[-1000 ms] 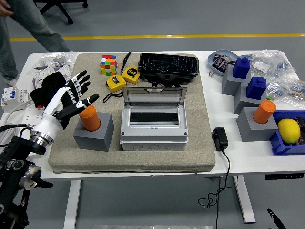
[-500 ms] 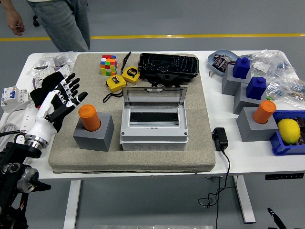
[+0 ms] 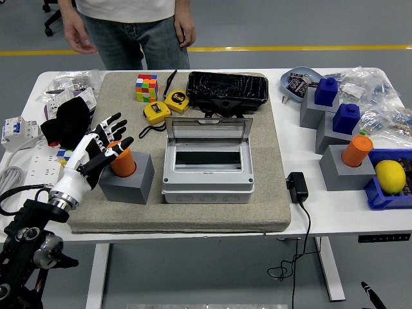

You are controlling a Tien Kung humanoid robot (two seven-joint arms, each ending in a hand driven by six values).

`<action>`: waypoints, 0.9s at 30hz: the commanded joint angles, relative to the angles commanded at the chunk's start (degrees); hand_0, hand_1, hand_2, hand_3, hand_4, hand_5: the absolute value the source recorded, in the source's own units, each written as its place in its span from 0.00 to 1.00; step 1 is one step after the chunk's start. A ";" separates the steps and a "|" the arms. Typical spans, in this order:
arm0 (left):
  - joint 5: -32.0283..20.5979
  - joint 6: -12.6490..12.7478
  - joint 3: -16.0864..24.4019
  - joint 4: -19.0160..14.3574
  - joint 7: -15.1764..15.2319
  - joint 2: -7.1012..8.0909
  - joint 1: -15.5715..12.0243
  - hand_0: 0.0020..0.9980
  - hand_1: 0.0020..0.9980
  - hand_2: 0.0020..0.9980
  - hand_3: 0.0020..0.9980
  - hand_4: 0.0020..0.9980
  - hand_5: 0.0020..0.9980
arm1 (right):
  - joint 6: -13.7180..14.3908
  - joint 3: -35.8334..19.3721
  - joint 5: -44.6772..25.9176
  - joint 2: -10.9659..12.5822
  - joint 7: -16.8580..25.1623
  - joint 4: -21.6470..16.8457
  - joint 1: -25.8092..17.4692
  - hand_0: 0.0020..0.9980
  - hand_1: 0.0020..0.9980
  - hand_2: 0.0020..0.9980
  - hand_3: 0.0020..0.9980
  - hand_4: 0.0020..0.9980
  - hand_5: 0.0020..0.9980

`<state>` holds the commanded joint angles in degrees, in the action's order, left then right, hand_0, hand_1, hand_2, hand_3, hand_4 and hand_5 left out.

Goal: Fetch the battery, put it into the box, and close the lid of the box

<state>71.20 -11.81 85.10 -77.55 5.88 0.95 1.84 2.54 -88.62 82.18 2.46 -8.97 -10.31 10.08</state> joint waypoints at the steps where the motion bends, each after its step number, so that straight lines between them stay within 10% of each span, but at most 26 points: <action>1: -0.06 0.10 -0.23 0.36 -0.04 0.00 0.11 0.95 0.89 0.87 0.87 1.00 0.33 | -0.01 0.00 0.04 -0.02 -0.04 0.00 -0.04 0.78 0.70 0.72 0.77 1.00 1.00; 12: 0.70 0.50 -1.41 0.27 0.05 0.13 0.46 0.95 0.89 0.87 0.87 1.00 0.33 | -0.02 -0.19 0.47 0.13 -0.21 0.00 -0.10 0.78 0.70 0.72 0.77 1.00 1.00; 22: 3.98 0.41 -2.04 0.03 -0.45 0.23 0.57 0.94 0.91 0.88 0.87 1.00 0.10 | -0.06 -0.12 0.54 0.17 -0.17 0.00 -0.20 0.78 0.70 0.72 0.77 1.00 1.00; 27: 4.47 5.40 -2.56 -0.23 0.85 0.24 0.69 0.87 0.84 0.79 0.85 1.00 0.00 | -0.04 -0.14 0.44 0.20 -0.21 0.00 -0.21 0.78 0.70 0.72 0.77 1.00 1.00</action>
<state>75.67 -6.41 82.54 -77.78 6.73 1.19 2.53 2.49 -88.76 82.62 2.66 -9.18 -10.31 9.87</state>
